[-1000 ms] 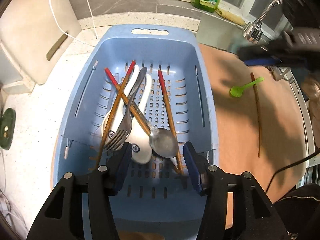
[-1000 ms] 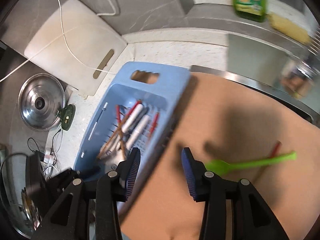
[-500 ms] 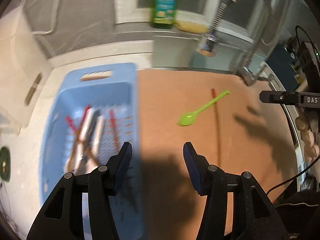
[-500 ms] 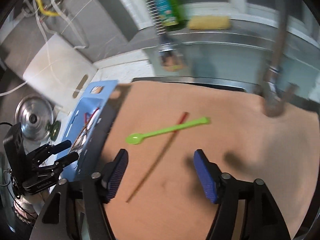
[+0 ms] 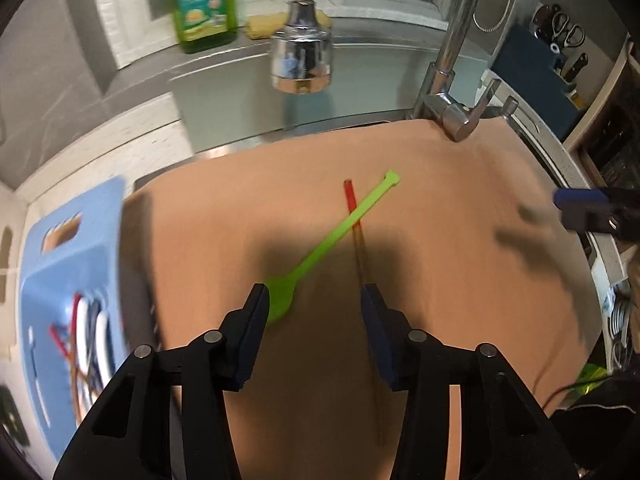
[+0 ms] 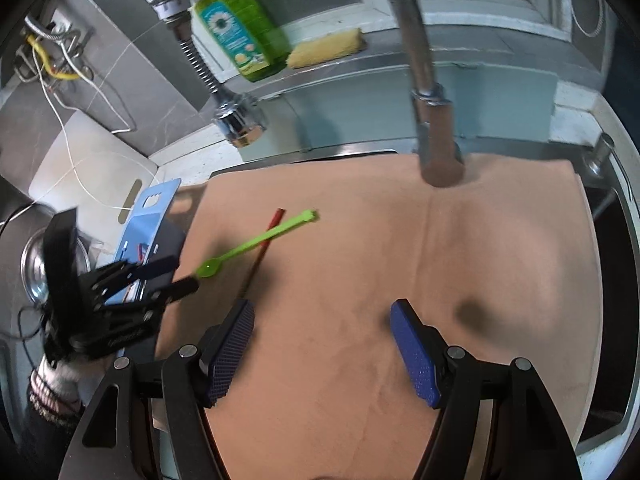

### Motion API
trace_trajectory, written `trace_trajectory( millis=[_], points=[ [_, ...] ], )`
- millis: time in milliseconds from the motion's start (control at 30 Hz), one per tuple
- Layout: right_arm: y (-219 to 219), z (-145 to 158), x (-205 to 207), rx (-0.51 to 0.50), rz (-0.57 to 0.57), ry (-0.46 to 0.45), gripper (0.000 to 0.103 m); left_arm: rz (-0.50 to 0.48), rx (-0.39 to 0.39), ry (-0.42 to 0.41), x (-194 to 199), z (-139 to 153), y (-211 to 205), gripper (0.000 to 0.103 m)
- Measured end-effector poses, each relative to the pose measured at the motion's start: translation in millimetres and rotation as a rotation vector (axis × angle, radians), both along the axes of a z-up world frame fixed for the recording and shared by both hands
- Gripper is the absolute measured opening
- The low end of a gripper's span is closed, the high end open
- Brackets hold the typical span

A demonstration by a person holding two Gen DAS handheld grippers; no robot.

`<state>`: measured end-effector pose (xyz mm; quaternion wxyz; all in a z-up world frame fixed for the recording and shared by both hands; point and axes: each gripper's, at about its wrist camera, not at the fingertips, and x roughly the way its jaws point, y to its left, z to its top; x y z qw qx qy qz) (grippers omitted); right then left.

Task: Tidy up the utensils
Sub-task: 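Grasp the green spoon with the left gripper while the right gripper reaches the chopstick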

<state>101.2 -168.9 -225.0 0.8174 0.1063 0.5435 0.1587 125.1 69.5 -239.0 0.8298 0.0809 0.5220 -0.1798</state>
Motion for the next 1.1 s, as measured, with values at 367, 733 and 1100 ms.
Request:
trace_trajectory(
  millis=[367,733,1100],
  points=[
    [12,-8,1,0.016,0.015,0.052,0.063,-0.029,0.046,0.049,31,-29,-17,0.032],
    [51,-36,31,0.027,-0.004,0.129,0.046,0.049,-0.027,0.063,29,-44,-9,0.019],
    [95,-73,60,-0.009,-0.006,0.209,0.036,0.106,0.005,0.085,1,-45,13,0.011]
  ],
)
